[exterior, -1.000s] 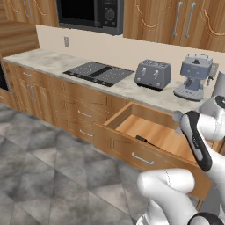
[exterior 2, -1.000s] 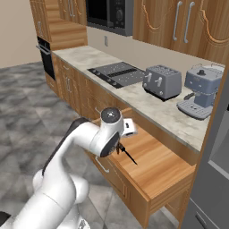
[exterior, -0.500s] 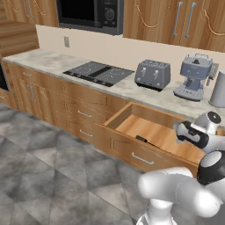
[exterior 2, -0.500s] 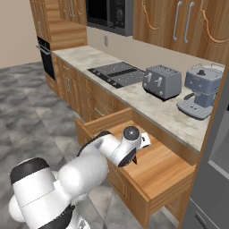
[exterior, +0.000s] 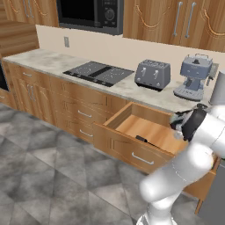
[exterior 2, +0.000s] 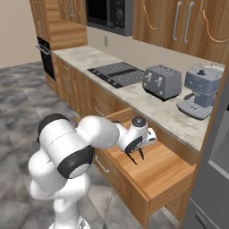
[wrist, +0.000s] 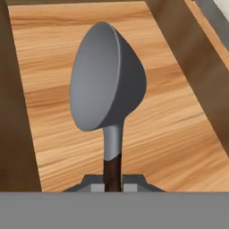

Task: Pick up the metallic utensils from the counter and place them in the open drawer. Make sure not to pick up any wooden utensils.

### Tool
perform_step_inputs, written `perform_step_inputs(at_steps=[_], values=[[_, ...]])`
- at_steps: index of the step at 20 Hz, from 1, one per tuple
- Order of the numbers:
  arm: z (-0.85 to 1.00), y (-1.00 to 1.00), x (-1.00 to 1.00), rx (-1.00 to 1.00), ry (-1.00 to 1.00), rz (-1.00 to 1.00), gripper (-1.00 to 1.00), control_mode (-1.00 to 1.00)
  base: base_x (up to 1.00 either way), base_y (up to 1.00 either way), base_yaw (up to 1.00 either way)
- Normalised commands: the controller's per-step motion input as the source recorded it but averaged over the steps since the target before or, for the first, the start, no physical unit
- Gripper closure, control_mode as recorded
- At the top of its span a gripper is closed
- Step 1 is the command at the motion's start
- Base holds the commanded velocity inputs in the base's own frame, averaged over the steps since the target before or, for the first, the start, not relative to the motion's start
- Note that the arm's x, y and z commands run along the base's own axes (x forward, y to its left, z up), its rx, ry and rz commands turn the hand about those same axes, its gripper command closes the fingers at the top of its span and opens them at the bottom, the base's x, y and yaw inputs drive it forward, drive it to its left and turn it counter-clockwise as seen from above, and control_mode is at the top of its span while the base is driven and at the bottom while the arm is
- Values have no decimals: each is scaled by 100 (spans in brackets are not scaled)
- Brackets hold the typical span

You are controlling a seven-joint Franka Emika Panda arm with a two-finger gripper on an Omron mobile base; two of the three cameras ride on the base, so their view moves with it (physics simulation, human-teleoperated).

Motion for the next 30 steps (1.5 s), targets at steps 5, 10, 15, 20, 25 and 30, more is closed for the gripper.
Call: perform_step_inputs(at_steps=[5, 10, 15, 20, 25, 30], values=[[-35, -19, 15, 0, 5, 2, 100, -100, 0, 0, 0], [-54, -11, 16, 0, 1, 2, 100, -100, 0, 0, 0], [-48, -7, 26, 0, 5, 1, 100, -100, 0, 0, 0], [-31, -18, 32, 0, 10, 0, 100, -100, 0, 0, 0], [-29, -13, 33, 0, 12, 1, 100, -100, 0, 0, 0], [-21, -13, 40, 0, 6, 0, 100, -100, 0, 0, 0]])
